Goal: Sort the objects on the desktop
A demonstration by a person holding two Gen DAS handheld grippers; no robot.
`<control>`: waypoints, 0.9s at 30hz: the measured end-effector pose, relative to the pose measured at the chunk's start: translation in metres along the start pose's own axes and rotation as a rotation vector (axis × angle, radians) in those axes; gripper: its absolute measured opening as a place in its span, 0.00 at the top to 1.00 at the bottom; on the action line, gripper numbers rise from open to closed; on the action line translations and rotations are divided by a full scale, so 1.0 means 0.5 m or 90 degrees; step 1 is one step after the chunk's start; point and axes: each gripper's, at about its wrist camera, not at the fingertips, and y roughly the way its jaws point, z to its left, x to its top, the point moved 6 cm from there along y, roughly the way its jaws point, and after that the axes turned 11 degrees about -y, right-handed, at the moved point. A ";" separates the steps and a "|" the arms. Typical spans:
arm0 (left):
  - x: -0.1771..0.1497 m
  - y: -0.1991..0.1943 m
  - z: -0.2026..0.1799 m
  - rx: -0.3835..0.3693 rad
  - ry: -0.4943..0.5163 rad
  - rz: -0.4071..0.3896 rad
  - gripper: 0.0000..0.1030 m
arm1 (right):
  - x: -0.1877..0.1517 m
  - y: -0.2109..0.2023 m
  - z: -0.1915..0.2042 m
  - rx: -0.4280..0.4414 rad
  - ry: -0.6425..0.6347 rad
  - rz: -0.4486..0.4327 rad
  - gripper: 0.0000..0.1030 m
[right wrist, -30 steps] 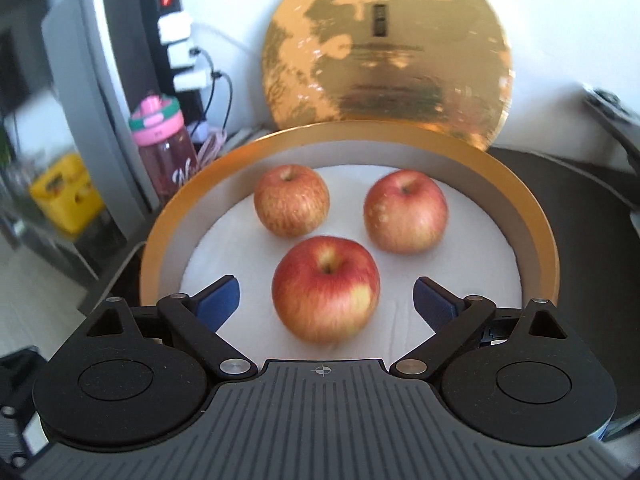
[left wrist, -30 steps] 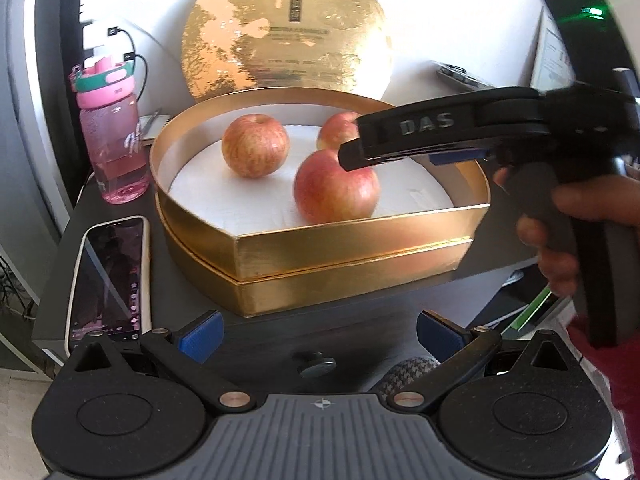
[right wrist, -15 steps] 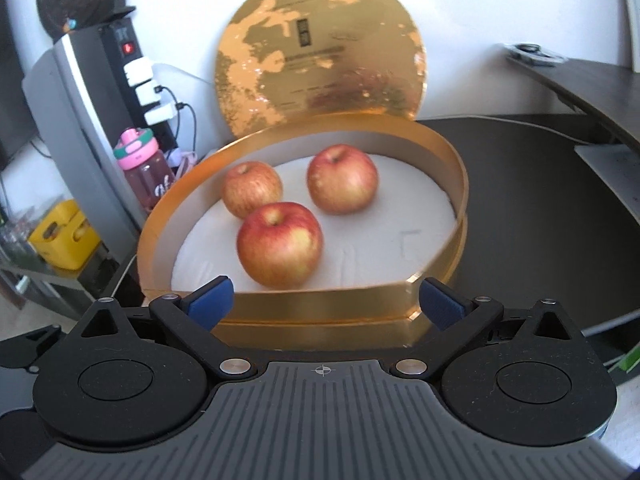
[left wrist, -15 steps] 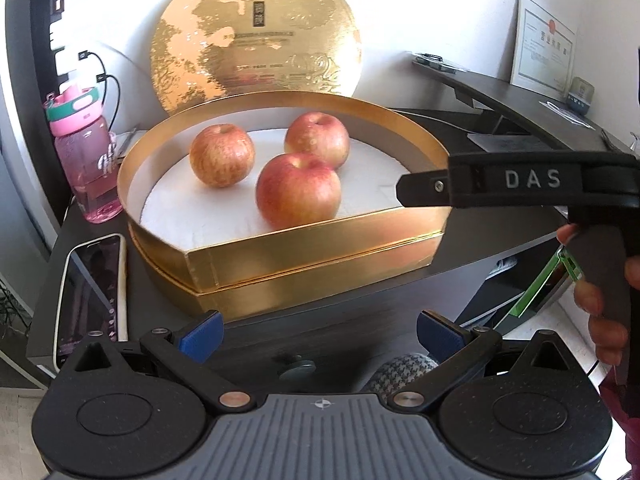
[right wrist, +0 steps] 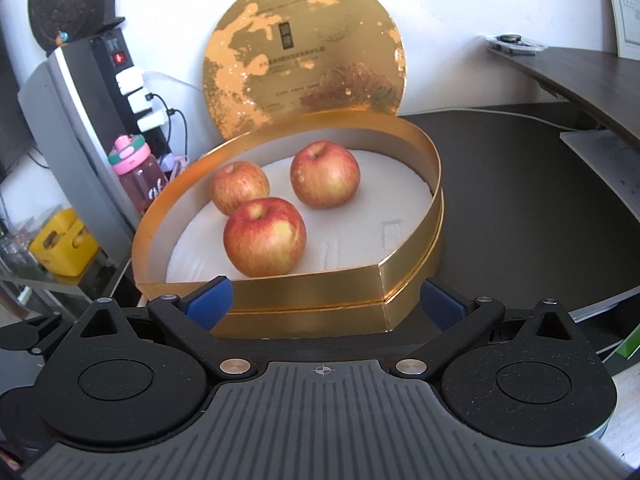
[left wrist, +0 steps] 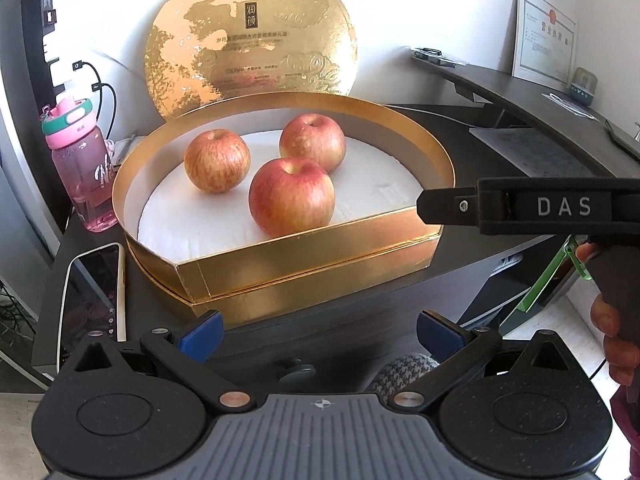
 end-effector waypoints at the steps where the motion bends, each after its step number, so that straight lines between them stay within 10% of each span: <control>1: 0.001 0.000 -0.002 0.000 0.001 0.000 0.00 | 0.000 -0.001 0.000 0.002 0.000 -0.001 0.00; 27: 0.002 0.008 0.002 -0.021 -0.009 0.005 0.00 | 0.006 0.007 0.029 -0.017 -0.033 0.019 0.00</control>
